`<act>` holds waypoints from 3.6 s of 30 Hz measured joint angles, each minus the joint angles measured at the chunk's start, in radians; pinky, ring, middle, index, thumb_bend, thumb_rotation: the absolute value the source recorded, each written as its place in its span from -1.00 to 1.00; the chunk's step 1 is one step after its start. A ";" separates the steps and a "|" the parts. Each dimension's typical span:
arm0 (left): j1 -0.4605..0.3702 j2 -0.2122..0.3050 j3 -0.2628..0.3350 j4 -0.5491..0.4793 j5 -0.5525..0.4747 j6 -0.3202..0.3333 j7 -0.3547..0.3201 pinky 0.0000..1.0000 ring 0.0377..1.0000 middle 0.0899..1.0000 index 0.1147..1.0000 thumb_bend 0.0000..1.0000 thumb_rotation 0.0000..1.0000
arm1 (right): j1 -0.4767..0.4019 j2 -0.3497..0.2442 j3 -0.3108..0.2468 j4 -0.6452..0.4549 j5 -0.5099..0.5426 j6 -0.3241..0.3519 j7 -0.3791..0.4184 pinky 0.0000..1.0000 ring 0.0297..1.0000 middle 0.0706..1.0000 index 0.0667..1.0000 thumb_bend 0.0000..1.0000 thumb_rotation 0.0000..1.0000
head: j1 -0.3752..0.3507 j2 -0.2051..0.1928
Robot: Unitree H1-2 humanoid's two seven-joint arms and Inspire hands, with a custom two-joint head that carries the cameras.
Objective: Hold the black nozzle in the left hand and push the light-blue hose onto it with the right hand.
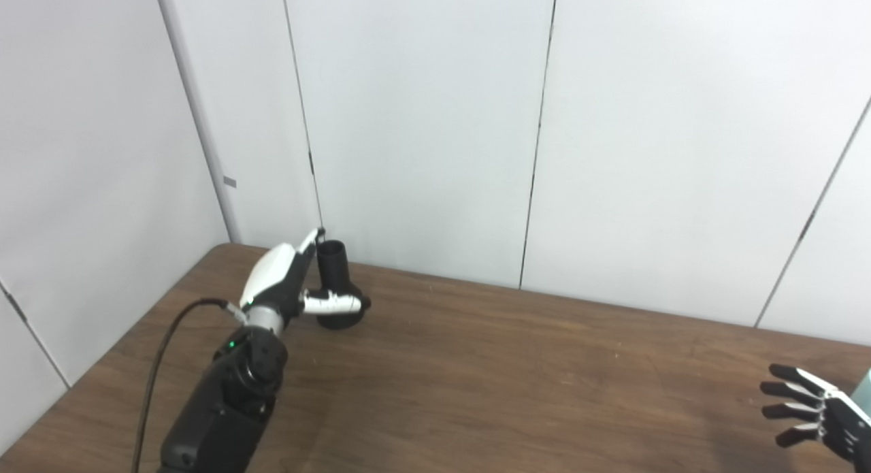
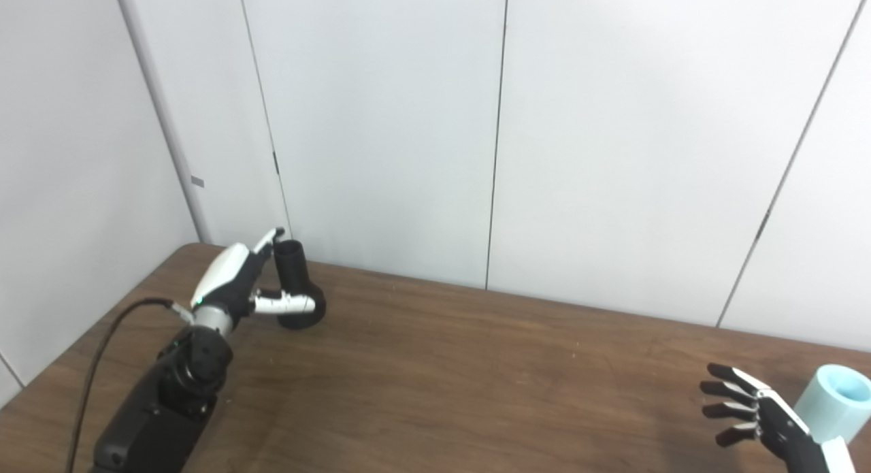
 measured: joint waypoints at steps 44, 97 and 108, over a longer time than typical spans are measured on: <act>-0.111 0.015 -0.144 0.265 0.001 -0.006 0.111 0.62 0.71 0.66 0.63 0.91 -0.49 | 0.026 -0.024 -0.010 -0.025 0.006 0.004 0.003 -0.02 0.27 0.43 0.54 0.52 -1.00 | -0.011 0.031; -0.056 -0.003 -0.250 0.225 -0.042 -0.217 0.176 -0.25 -0.15 -0.20 -0.15 0.06 -1.00 | 0.023 -0.007 -0.015 -0.058 0.013 0.032 0.004 -0.01 0.25 0.42 0.51 0.54 -0.92 | -0.103 0.074; -0.062 -0.008 -0.363 0.011 -0.061 -0.160 -0.146 -0.16 -0.18 -0.22 -0.17 0.05 -1.00 | 0.025 0.018 0.001 -0.124 -0.049 0.087 0.004 -0.02 0.23 0.40 0.47 0.56 -0.95 | -0.227 0.087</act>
